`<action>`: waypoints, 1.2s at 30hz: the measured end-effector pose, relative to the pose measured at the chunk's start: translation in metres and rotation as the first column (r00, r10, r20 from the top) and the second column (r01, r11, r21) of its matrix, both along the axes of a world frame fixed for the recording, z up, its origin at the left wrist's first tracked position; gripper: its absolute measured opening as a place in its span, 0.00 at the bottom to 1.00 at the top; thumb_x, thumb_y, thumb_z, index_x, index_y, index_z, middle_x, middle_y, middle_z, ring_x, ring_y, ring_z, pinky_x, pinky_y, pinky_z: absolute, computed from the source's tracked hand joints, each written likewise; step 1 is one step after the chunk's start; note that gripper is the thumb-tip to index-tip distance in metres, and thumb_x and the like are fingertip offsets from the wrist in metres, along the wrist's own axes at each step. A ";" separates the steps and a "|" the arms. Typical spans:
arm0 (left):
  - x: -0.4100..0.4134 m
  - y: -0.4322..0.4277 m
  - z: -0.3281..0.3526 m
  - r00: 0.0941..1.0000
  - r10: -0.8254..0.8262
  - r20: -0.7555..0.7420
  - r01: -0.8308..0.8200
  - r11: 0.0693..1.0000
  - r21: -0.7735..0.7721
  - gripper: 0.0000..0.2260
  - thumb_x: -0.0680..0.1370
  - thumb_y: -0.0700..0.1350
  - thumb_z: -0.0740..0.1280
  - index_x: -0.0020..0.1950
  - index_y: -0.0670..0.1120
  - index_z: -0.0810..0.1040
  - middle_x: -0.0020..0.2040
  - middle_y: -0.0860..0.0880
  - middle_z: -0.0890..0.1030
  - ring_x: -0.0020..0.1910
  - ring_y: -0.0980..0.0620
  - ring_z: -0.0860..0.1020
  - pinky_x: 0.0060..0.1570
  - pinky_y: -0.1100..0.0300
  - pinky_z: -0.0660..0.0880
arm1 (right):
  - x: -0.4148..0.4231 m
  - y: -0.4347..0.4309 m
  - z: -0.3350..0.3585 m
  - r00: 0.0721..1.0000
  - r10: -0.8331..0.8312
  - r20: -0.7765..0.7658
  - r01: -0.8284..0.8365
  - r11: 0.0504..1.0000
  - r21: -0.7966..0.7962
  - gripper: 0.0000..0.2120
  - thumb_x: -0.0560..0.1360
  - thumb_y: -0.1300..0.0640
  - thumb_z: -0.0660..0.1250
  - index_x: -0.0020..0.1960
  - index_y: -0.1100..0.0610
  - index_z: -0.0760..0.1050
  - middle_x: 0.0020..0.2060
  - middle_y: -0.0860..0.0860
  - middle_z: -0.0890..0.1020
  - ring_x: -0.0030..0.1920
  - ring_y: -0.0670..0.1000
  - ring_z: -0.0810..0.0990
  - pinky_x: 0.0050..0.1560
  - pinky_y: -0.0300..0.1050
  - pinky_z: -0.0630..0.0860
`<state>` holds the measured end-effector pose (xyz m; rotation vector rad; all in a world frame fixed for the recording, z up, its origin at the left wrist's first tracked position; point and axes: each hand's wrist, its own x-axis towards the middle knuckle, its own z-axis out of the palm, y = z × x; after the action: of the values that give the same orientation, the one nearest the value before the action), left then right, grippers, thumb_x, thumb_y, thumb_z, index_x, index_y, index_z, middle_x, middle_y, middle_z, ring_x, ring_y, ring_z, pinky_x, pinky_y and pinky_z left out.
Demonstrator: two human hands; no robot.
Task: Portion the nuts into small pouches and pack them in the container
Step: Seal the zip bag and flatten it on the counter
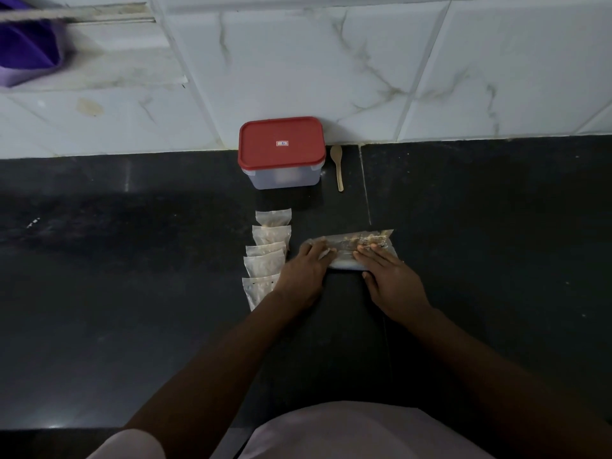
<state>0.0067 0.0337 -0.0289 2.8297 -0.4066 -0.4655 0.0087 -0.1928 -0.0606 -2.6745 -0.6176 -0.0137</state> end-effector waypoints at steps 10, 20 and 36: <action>0.016 0.014 0.020 0.999 0.004 0.042 0.002 0.989 -0.147 0.18 0.81 0.42 0.64 0.72 0.46 0.73 0.72 0.46 0.69 0.63 0.46 0.77 0.57 0.50 0.79 | 0.026 -0.018 0.032 0.995 0.093 -0.026 -0.092 0.994 0.051 0.16 0.77 0.53 0.71 0.64 0.50 0.80 0.63 0.45 0.76 0.62 0.46 0.75 0.48 0.42 0.80; 0.039 0.010 0.024 1.000 0.003 0.000 -0.003 0.975 -0.222 0.13 0.82 0.44 0.66 0.66 0.49 0.79 0.66 0.48 0.75 0.65 0.50 0.74 0.63 0.53 0.75 | 0.039 -0.035 0.052 0.939 -0.010 -0.345 0.066 0.986 0.150 0.11 0.76 0.52 0.73 0.57 0.43 0.84 0.47 0.40 0.86 0.48 0.39 0.82 0.49 0.40 0.78; 0.049 0.008 0.025 0.991 -0.074 -0.115 0.045 0.971 -0.235 0.14 0.81 0.42 0.68 0.66 0.48 0.79 0.64 0.49 0.77 0.62 0.52 0.76 0.63 0.55 0.76 | 0.041 -0.026 0.067 0.931 -0.065 -0.360 0.047 0.997 -0.058 0.10 0.69 0.48 0.76 0.50 0.41 0.82 0.42 0.40 0.78 0.46 0.42 0.78 0.40 0.39 0.71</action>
<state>0.0560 0.0413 -0.0037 2.5544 -0.4879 -0.5620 0.0496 -0.2192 0.0068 -2.6405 -0.4257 0.4746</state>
